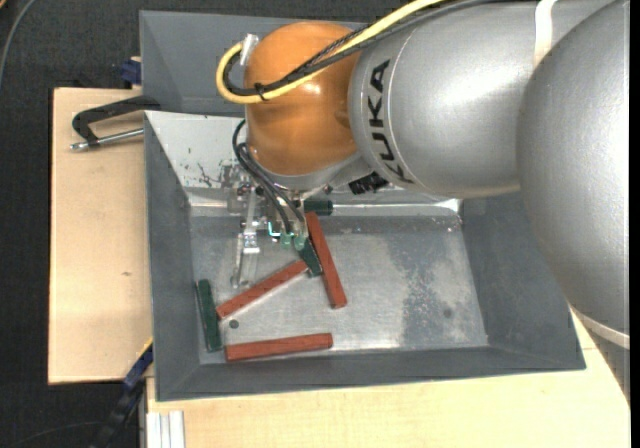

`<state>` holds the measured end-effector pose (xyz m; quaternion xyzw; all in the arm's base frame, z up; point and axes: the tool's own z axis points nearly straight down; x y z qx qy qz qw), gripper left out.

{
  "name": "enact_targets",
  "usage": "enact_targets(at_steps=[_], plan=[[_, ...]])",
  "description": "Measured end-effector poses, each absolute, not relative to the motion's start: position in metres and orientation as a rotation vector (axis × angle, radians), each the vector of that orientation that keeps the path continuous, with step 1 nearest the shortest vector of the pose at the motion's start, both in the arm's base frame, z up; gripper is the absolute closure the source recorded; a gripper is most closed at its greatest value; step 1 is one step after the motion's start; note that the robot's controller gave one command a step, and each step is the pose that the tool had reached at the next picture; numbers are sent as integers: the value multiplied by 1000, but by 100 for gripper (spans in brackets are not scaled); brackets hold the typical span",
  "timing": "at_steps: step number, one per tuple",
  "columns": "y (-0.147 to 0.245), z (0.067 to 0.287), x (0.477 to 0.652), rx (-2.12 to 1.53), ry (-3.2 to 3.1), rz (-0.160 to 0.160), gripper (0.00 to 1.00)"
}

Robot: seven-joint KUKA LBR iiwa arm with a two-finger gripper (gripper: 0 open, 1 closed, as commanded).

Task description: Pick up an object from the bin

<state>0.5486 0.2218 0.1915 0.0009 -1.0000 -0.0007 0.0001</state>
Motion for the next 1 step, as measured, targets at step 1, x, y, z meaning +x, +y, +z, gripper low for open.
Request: enact_targets(at_steps=[1], plan=[[207,66,526,206,-3127,2,0]])
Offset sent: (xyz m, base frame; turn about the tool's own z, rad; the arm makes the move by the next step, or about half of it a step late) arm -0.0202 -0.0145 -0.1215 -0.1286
